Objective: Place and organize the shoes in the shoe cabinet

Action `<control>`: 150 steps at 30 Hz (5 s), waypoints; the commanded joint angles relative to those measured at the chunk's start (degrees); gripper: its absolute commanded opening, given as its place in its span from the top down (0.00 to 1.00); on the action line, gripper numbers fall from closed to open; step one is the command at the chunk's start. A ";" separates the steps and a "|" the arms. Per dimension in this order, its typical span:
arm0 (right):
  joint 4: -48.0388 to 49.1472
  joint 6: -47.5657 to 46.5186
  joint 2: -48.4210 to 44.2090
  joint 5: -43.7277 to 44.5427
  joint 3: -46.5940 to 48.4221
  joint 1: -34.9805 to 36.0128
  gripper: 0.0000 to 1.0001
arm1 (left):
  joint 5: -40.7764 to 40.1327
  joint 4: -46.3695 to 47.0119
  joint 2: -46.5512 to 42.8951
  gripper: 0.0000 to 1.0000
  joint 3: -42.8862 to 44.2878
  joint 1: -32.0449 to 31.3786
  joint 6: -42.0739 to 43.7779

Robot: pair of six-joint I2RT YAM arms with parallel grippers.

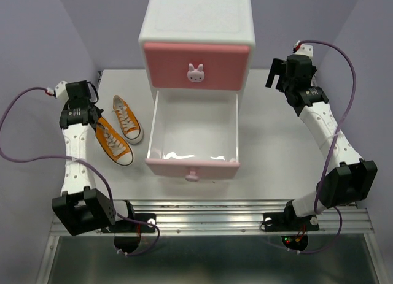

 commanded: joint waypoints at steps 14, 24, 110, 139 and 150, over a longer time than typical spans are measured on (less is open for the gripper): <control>0.64 -0.24 -1.96 -2.94 1.85 -0.22 0.00 | 20.02 7.53 -5.75 1.00 28.64 -0.66 -8.81; 0.64 -0.32 -2.40 -3.29 1.58 -0.22 0.00 | 7.64 14.55 -9.07 1.00 25.06 -22.10 -8.21; 4.78 -1.73 -4.07 -1.27 -4.75 -0.22 0.00 | -11.52 28.45 2.69 1.00 -10.99 -50.32 -5.75; 5.30 -3.14 -4.77 -1.71 -4.30 -0.22 0.00 | -15.83 25.12 7.70 0.42 -6.86 -49.97 -7.60; 5.22 -2.87 -5.82 -1.89 -4.39 -0.22 0.00 | -10.22 25.20 -3.01 0.29 -5.27 -50.06 -0.93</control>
